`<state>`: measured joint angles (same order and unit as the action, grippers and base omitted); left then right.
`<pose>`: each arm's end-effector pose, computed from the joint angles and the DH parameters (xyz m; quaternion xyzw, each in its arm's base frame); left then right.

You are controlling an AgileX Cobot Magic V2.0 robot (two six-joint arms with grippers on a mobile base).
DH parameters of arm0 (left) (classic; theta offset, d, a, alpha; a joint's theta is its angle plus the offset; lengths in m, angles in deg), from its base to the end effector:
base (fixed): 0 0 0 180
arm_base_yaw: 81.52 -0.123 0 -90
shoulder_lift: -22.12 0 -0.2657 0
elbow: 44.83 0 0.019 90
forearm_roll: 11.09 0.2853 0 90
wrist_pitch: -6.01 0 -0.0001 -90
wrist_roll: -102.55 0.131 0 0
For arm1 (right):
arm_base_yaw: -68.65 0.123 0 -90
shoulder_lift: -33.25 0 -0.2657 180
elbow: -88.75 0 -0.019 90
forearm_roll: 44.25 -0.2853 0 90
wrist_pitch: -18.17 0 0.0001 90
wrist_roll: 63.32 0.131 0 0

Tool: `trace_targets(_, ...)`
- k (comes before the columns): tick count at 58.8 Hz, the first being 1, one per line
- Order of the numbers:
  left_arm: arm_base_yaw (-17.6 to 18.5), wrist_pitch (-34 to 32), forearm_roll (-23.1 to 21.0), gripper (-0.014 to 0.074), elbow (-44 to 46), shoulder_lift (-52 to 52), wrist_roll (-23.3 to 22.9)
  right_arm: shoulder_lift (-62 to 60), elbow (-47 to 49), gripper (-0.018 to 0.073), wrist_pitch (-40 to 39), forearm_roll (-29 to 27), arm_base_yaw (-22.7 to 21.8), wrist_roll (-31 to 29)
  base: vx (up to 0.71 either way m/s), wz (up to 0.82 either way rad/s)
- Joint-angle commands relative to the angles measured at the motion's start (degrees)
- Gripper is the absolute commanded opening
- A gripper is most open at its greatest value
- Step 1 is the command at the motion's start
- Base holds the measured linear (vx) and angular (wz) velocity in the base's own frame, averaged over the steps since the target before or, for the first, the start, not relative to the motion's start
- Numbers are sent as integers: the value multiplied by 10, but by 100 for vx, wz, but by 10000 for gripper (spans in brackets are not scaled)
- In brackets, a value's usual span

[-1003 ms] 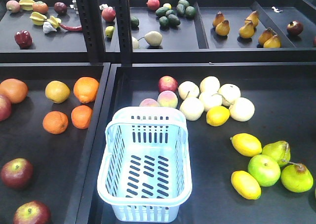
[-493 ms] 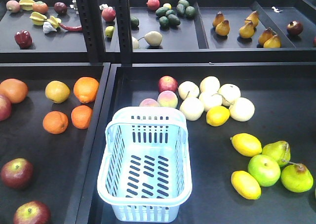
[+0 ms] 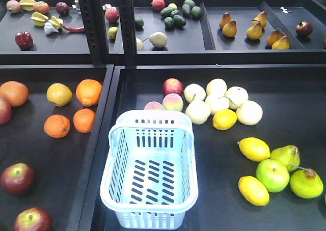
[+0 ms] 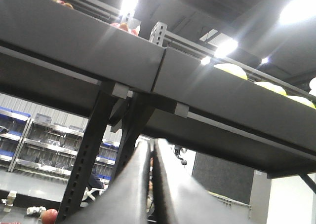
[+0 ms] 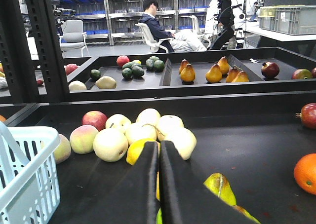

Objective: Pick three apples into basket with both arms

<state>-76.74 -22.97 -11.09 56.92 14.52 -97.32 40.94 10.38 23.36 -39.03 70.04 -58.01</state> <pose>0.1291 -0.0108 0.2693 -0.0625 0.4720 -0.1877 0.8591 0.1510 0.0026 0.1942 -0.0051 0.7146 0.0062 0.6995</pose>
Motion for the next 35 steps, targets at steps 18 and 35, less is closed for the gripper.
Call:
trace_targets(18,-1,-60,-8,-6,22,7,-117,-7,-7,-8,-42,3,-3,-4,0,0)
trace_targets(35,-1,66,-7,-6,125,0,-136,-7,-7,-8,-42,3,-3,-4,0,0)
